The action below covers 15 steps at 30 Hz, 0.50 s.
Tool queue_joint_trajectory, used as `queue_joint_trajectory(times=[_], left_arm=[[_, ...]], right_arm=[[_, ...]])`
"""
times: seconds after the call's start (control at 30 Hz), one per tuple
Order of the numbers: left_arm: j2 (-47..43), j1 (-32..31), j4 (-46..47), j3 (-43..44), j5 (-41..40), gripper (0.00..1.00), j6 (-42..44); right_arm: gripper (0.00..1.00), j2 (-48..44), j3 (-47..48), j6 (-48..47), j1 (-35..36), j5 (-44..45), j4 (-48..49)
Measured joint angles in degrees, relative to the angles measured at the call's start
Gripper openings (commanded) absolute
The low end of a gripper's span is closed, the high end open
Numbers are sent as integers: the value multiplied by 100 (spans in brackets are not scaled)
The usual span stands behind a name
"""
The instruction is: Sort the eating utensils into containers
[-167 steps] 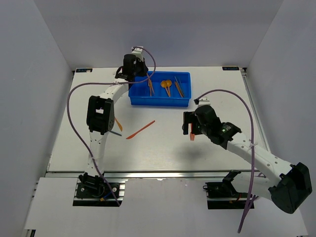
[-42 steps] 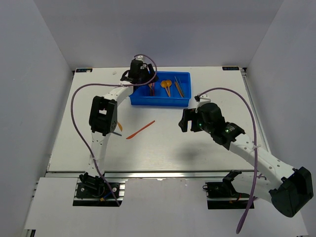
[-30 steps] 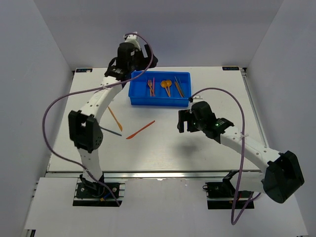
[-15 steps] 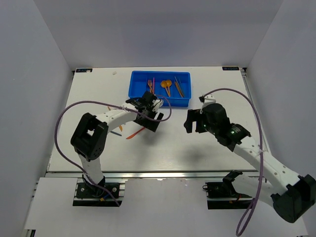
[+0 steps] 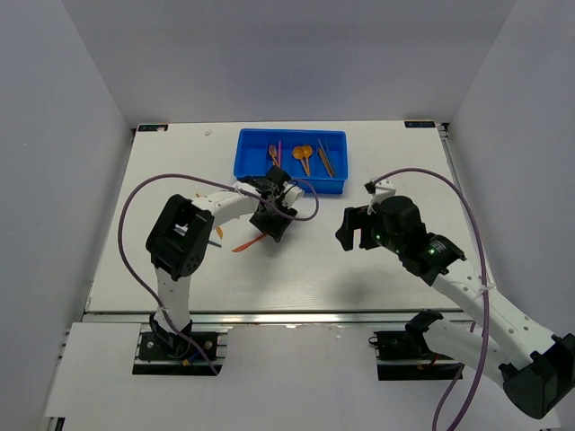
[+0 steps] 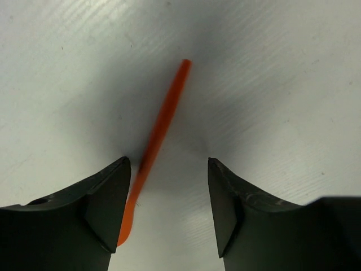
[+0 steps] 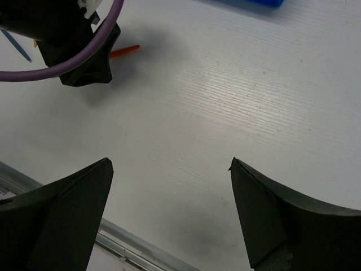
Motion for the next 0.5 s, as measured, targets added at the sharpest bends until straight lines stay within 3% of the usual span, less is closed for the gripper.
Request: queue_joint_trajectory(times=[0.17, 0.23, 0.3, 0.5], left_arm=[[225, 68, -70, 299, -20, 63, 122], [254, 109, -79, 343, -17, 59, 157], [275, 131, -103, 369, 4, 48, 175], [337, 179, -57, 396, 46, 38, 149]], right_arm=[[89, -4, -9, -24, 0, -42, 0], [89, -4, -17, -42, -2, -44, 7], [89, -4, -31, -59, -2, -59, 7], [89, -4, -42, -92, -2, -87, 42]])
